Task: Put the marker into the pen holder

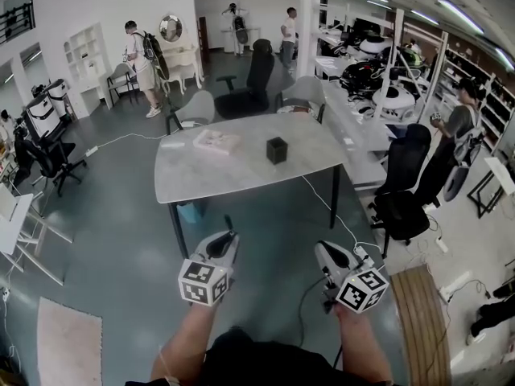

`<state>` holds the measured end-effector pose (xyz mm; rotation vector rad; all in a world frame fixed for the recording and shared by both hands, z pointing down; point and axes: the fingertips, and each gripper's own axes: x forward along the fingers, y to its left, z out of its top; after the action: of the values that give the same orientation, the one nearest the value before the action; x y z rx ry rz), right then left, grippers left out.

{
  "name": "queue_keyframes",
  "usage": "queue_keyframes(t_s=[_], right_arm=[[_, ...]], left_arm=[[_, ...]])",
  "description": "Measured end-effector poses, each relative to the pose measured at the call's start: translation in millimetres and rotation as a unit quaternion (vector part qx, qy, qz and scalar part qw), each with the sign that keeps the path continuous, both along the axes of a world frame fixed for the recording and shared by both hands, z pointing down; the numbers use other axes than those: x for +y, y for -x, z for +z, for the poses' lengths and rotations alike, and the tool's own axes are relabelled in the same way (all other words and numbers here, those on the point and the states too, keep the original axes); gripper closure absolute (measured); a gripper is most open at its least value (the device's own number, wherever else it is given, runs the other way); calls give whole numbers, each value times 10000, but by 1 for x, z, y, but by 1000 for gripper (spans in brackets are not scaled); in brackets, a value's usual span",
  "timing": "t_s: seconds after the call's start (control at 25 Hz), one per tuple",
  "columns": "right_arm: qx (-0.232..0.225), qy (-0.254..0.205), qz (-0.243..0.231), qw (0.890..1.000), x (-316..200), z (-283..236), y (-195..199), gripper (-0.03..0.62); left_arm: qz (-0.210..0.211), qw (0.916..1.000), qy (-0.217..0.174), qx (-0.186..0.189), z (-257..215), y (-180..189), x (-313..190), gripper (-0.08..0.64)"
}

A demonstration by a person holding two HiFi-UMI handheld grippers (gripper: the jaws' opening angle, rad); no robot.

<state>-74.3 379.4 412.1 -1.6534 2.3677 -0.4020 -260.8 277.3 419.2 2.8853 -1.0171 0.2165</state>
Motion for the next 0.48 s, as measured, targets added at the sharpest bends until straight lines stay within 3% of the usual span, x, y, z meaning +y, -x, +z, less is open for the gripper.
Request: queue_keyframes(t_s=[0.48], right_arm=[[53, 206, -91, 9997, -47, 20, -19, 589]], left_arm=[[-73, 9999, 131, -55, 22, -22, -53, 517]])
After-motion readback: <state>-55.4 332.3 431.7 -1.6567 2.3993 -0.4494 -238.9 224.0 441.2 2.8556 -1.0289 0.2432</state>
